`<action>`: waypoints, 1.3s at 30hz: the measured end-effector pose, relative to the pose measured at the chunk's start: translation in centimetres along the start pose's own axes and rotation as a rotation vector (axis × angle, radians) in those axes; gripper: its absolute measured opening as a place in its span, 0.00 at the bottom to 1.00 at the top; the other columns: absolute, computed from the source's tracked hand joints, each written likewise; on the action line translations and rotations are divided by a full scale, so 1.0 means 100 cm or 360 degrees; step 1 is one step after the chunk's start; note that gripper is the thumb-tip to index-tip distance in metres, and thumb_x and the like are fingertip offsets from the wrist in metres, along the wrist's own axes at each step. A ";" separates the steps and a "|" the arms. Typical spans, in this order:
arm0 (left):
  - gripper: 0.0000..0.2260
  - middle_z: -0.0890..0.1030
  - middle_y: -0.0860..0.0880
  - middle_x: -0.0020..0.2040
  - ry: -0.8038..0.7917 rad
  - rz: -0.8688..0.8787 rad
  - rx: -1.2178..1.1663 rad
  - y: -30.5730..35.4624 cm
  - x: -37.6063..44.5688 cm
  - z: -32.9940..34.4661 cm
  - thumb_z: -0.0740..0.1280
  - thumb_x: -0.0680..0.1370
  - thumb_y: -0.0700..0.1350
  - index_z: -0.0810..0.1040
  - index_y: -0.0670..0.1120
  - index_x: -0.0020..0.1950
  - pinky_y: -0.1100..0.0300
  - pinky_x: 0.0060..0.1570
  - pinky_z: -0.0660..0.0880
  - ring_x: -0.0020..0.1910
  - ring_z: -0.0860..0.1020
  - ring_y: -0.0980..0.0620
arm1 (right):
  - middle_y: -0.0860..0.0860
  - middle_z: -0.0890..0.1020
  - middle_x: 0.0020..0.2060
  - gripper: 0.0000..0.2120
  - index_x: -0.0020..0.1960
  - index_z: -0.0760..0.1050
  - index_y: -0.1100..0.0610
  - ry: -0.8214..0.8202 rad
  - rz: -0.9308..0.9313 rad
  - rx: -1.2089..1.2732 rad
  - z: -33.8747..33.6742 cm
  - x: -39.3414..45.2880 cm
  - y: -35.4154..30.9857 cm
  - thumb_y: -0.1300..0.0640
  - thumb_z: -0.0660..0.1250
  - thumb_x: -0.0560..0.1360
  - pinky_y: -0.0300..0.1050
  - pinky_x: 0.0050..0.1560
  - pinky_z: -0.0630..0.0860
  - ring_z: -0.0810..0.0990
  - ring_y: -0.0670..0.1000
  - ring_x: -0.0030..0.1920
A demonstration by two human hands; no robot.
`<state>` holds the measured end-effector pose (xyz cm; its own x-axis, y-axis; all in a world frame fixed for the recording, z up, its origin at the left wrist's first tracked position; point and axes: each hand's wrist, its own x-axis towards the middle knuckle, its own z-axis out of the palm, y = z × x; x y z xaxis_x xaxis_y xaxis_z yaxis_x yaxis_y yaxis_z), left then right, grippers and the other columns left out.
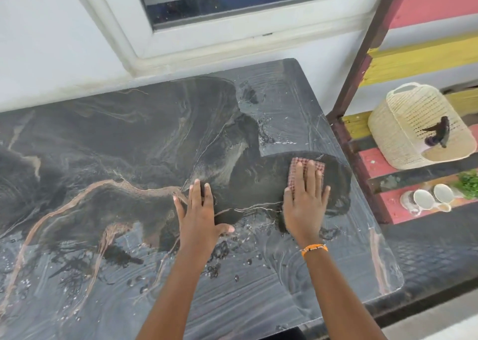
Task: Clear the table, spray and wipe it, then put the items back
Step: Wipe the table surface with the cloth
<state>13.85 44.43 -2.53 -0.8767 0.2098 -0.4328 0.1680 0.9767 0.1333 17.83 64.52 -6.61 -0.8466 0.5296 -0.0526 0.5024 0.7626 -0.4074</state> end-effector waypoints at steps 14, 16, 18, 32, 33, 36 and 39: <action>0.48 0.43 0.44 0.78 0.0032 -0.0070 -0.0081 0.056 0.031 -0.010 0.67 0.70 0.62 0.41 0.42 0.76 0.48 0.74 0.42 0.77 0.44 0.46 | 0.47 0.56 0.76 0.27 0.75 0.56 0.48 -0.0308 -0.0716 -0.0103 -0.002 0.098 -0.012 0.47 0.45 0.76 0.60 0.73 0.38 0.52 0.50 0.76; 0.48 0.43 0.43 0.77 0.0020 -0.0106 -0.0023 0.060 0.034 -0.010 0.66 0.70 0.63 0.41 0.42 0.76 0.49 0.74 0.42 0.77 0.44 0.46 | 0.47 0.55 0.76 0.30 0.75 0.55 0.48 -0.0223 -0.0509 -0.0117 -0.018 0.120 0.019 0.45 0.42 0.74 0.60 0.72 0.37 0.51 0.50 0.77; 0.48 0.42 0.43 0.77 0.0009 -0.0123 0.0010 0.061 0.034 -0.011 0.66 0.70 0.63 0.41 0.42 0.76 0.49 0.74 0.42 0.77 0.45 0.46 | 0.47 0.53 0.77 0.29 0.76 0.52 0.48 -0.0150 -0.0301 -0.0133 -0.028 0.128 0.046 0.46 0.43 0.75 0.60 0.72 0.36 0.49 0.50 0.77; 0.47 0.47 0.45 0.78 0.0105 -0.0106 -0.0016 0.058 0.034 -0.012 0.66 0.69 0.64 0.45 0.44 0.77 0.47 0.74 0.43 0.77 0.47 0.49 | 0.51 0.57 0.76 0.27 0.75 0.57 0.51 -0.0476 -0.1052 -0.0016 0.036 0.099 -0.105 0.55 0.52 0.75 0.59 0.74 0.46 0.52 0.54 0.76; 0.46 0.48 0.45 0.77 0.0120 -0.0116 -0.0019 0.058 0.035 -0.013 0.65 0.70 0.65 0.46 0.44 0.77 0.47 0.73 0.43 0.77 0.48 0.49 | 0.50 0.56 0.76 0.27 0.75 0.57 0.51 -0.0505 -0.1112 -0.0031 0.038 0.110 -0.109 0.55 0.54 0.76 0.60 0.74 0.46 0.52 0.53 0.76; 0.45 0.49 0.45 0.77 0.0179 -0.0139 -0.0070 0.062 0.042 -0.019 0.62 0.70 0.66 0.46 0.45 0.77 0.46 0.73 0.42 0.77 0.48 0.48 | 0.47 0.52 0.77 0.27 0.76 0.53 0.48 -0.0480 -0.1087 -0.0073 0.031 0.149 -0.098 0.54 0.55 0.78 0.60 0.74 0.41 0.49 0.50 0.77; 0.44 0.46 0.45 0.78 0.0221 -0.0103 -0.0038 0.065 0.056 -0.026 0.62 0.71 0.65 0.44 0.45 0.77 0.46 0.73 0.40 0.77 0.45 0.48 | 0.46 0.49 0.77 0.27 0.76 0.49 0.47 -0.0381 -0.0854 -0.0073 0.015 0.184 -0.064 0.54 0.52 0.79 0.58 0.74 0.37 0.46 0.49 0.77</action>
<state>8.85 51.84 -1.83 -0.9395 0.1366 -0.3141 0.0996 0.9863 0.1311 -1.27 68.80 -6.32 -0.9980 -0.0292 -0.0566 -0.0046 0.9190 -0.3942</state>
